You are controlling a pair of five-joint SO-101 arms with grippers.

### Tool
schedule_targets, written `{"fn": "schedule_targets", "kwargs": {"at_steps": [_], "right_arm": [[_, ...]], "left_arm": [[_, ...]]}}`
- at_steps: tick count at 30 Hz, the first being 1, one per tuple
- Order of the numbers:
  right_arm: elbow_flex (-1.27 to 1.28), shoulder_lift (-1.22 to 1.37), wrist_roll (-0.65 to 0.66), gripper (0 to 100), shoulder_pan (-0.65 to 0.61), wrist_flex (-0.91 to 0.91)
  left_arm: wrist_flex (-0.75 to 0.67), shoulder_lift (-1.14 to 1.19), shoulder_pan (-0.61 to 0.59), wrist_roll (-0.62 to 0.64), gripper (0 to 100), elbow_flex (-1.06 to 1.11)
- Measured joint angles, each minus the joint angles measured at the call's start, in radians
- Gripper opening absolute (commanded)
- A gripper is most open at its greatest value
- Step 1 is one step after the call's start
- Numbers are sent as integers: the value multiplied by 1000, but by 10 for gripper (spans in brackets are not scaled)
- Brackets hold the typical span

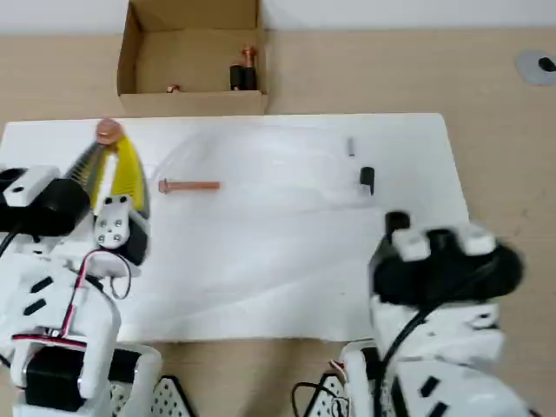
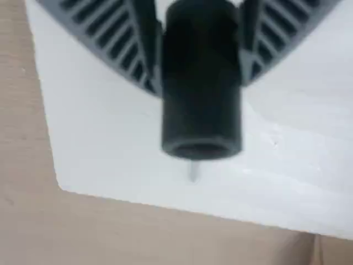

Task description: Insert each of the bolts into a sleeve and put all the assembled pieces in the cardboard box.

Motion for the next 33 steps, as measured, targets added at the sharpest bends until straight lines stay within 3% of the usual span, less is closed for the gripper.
{"fn": "schedule_targets", "kwargs": {"at_steps": [4, 9, 15, 22, 33], "right_arm": [[371, -265, 0, 10, 0, -215], [727, -302, -49, 10, -11, -493], [985, -304, -75, 10, -203, -830], [1157, -304, -75, 10, -341, -1088], [1172, -304, -81, 10, -485, -1209]], "left_arm": [[-9, 37, 58, 23, 10, 0], [-74, 141, 74, 31, 9, -40], [-143, 287, 133, 101, 10, -167], [-146, 450, 301, 110, 9, -235], [-146, 494, 318, 130, 9, -235]]}}
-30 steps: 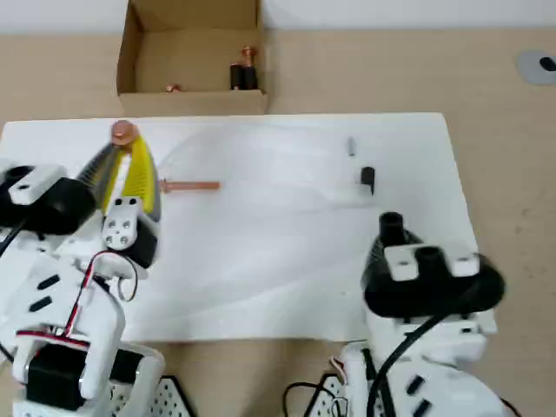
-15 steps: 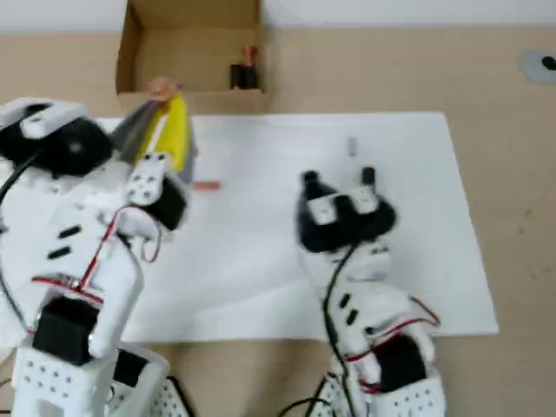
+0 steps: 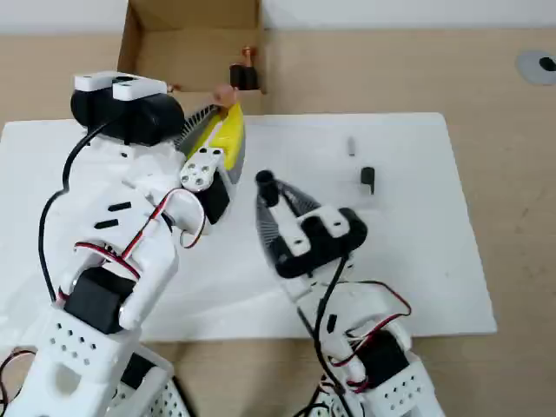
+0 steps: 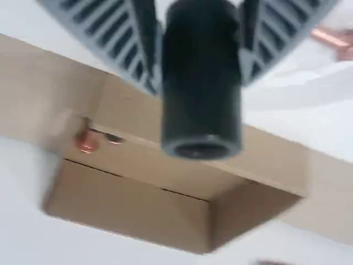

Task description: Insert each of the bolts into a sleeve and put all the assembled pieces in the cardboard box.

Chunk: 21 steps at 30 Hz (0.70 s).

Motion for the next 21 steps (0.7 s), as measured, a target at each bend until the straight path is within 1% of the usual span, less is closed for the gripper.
{"fn": "schedule_targets", "kwargs": {"at_steps": [5, 8, 14, 21], "right_arm": [[0, 0, 0, 10, -61, 0], [8, 0, 0, 10, -72, 0], [15, 0, 0, 10, -74, 0], [15, 0, 0, 10, -74, 0]], "left_arm": [[0, 0, 0, 80, 9, 20], [-11, -29, 0, 87, 9, 75], [-52, -158, 0, 87, 9, 219], [-74, -249, 0, 87, 9, 311]]}}
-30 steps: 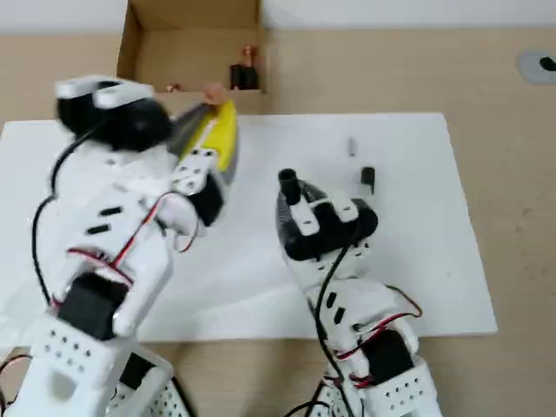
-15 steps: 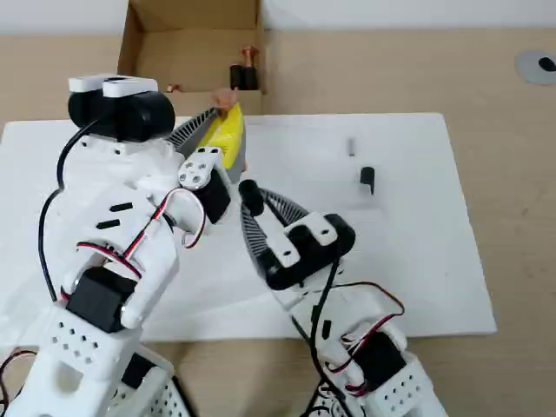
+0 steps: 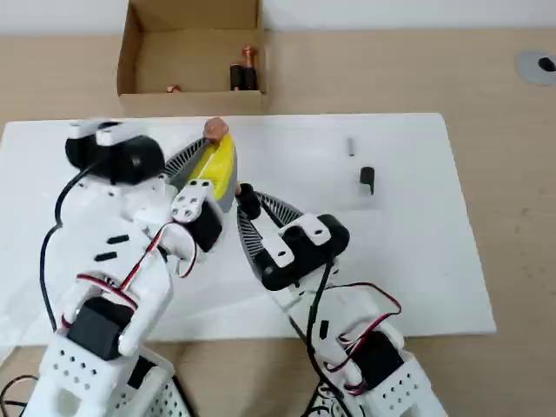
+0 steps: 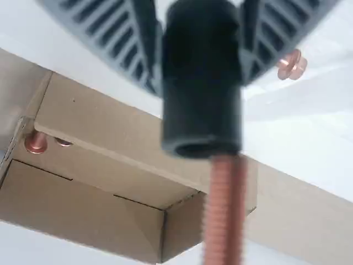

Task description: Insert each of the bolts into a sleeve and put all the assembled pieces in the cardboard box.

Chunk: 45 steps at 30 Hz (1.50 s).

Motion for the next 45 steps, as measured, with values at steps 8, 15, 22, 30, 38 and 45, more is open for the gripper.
{"fn": "schedule_targets", "kwargs": {"at_steps": [8, 15, 22, 30, 38, 45], "right_arm": [[2, 0, 0, 10, 0, 0], [2, 0, 0, 10, 0, 0], [2, 0, 0, 10, 0, 0], [2, 0, 0, 10, 0, -66], [2, 0, 0, 10, 0, -68], [0, 0, 0, 10, 0, -71]], "left_arm": [[-69, -40, 0, 0, 9, 61], [-109, -38, 0, 0, 9, 63], [-144, -38, 0, 0, 9, 63], [-146, -38, 0, 0, 9, 63], [-147, -38, 5, -2, 9, 63], [-147, -38, 63, -9, 10, 63]]}}
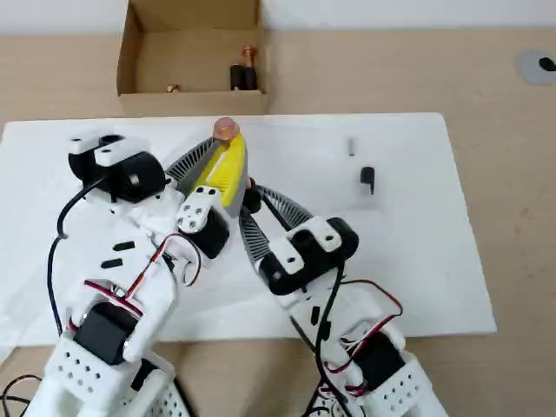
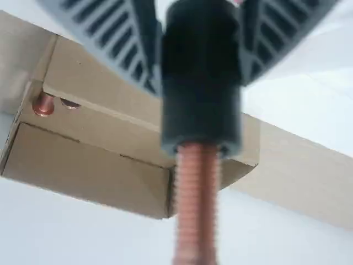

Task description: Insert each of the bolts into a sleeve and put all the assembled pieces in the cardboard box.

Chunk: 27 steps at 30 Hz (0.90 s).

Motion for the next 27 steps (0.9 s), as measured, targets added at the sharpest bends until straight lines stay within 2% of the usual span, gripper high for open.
{"fn": "schedule_targets", "kwargs": {"at_steps": [9, 18, 23, 27], "right_arm": [[0, 0, 0, 10, 0, -2], [2, 0, 0, 10, 0, -2], [2, 0, 0, 10, 2, -2], [2, 0, 0, 10, 0, -2]], "left_arm": [[5, 0, 5, -37, 9, 0], [107, -3, 5, -35, 16, -3], [110, -3, 5, -29, 105, -3], [114, 2, 2, 66, 131, 0]]}}
